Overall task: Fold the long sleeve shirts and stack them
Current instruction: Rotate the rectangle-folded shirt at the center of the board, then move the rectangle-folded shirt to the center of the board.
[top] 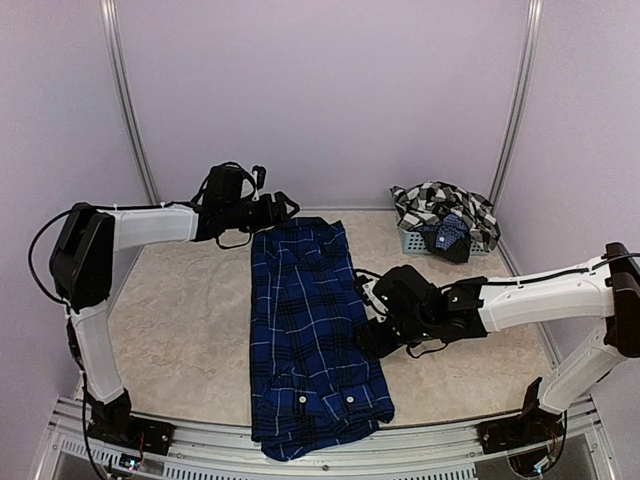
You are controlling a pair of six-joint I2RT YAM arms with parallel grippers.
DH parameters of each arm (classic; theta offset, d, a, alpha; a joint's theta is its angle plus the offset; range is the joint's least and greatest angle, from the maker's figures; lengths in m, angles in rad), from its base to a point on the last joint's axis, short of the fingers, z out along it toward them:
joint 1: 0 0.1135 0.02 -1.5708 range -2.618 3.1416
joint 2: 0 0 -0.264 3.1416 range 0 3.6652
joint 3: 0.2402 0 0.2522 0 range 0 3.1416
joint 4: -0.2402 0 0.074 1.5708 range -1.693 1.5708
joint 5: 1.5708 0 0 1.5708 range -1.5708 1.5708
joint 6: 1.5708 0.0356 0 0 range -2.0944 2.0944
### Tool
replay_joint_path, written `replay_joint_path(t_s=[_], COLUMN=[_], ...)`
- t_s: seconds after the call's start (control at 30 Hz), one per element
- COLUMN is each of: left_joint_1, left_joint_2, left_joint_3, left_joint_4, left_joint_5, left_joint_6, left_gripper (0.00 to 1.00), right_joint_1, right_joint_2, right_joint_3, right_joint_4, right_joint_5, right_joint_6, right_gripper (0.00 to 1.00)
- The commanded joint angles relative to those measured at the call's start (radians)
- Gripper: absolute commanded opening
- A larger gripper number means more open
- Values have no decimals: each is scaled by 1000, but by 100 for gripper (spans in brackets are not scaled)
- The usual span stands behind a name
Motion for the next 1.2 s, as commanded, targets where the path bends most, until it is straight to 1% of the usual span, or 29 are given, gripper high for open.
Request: replay_joint_path(t_s=[0.0,0.2,0.3,0.43,0.53,0.63,0.73,0.83,0.9,0.97,1.07,1.17], left_joint_1=[-29,-113,-167,-274,-374,-493,-572,-579,-579,-578,-574,-570], left_joint_2=[-148,-321,-387,-518,-629,-725,-814,-901,-949,-987,-1000,-976], left_joint_3=[-186,-408,-498,-641,-733,-797,-842,-912,-958,-979,-979,-955], left_joint_4=[-21,-43,-81,-114,-136,-183,-237,-211,-164,-153,-169,-209], left_joint_5=[-85,-159,-190,-230,-246,-323,-381,-382,-382,-406,-444,-468], left_joint_6=[22,14,11,21,30,38,4,-74,-126,-170,-197,-208], left_gripper=[85,86,86,85,85,84,84,84,84,84,85,86], right_joint_1=[-41,-79,-81,-81,-80,-80,-80,-72,-73,-73,-74,-76], right_joint_2=[23,107,116,55,6,-47,-63,-5,66,133,247,353], right_joint_3=[30,100,113,45,-14,-49,-61,-30,24,86,211,307], right_joint_4=[47,88,75,68,51,31,46,92,113,126,131,138], right_joint_5=[-16,-64,-101,-146,-197,-224,-323,-344,-341,-331,-337,-363], right_joint_6=[-71,-149,-196,-253,-241,-217,-231,-234,-240,-252,-279,-296], right_gripper=[61,60,60,61,60,60,60,59,59,59,58,58])
